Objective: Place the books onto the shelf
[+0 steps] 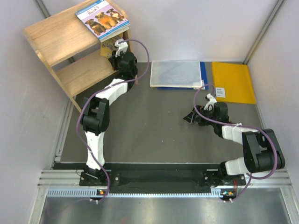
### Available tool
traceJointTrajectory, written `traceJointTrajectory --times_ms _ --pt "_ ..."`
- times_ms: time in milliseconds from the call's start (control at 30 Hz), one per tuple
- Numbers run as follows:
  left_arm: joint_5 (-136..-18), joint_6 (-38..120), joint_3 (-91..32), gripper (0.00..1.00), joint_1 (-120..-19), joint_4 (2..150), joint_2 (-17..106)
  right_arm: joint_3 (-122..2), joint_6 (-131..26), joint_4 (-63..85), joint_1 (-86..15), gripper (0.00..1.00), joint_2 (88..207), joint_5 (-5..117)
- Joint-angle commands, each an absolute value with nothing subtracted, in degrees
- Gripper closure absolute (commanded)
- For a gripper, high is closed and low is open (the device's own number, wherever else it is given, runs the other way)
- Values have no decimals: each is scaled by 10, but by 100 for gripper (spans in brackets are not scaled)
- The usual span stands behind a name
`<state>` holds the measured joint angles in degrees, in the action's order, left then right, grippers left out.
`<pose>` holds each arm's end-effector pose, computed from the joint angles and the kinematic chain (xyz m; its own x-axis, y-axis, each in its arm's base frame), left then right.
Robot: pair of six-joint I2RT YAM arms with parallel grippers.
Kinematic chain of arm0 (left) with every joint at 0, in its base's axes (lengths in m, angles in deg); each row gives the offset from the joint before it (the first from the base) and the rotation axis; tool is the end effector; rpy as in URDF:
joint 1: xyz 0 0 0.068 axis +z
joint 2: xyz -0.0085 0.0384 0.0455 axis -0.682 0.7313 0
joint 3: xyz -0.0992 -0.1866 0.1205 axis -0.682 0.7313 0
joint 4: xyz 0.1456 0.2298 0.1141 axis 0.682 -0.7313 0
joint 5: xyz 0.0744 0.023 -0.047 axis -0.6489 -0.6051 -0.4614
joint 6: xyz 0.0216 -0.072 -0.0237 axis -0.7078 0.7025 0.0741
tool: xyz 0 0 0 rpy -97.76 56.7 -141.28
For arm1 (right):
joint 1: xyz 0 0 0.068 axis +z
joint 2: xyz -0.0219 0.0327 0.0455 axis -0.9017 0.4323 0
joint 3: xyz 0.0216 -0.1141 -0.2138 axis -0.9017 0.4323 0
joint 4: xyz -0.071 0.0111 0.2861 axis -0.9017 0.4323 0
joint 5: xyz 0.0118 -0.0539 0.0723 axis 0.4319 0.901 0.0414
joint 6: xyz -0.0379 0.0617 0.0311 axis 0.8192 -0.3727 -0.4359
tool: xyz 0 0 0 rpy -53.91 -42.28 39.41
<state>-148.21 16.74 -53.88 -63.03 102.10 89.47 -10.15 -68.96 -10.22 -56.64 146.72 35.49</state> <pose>0.5125 -0.1228 0.2613 -0.0850 0.1368 -0.9869 -0.6775 0.7184 0.1579 0.2960 0.0730 0.0755 -0.7108 0.2526 -0.6564 -0.2524 0.7796 0.5732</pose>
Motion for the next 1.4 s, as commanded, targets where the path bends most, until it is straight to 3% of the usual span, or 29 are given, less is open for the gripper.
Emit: traceJointTrajectory --times_ms 0,633,1367 --pt "-1473 194 -573 100 -630 1011 904 -99 -690 -123 -565 4 1462 349" --pt "-1473 218 -580 100 -630 989 901 -98 -689 -124 -566 4 1465 350" --pt "-1509 279 -279 100 -658 1087 661 -96 -690 -127 -565 4 1465 351"
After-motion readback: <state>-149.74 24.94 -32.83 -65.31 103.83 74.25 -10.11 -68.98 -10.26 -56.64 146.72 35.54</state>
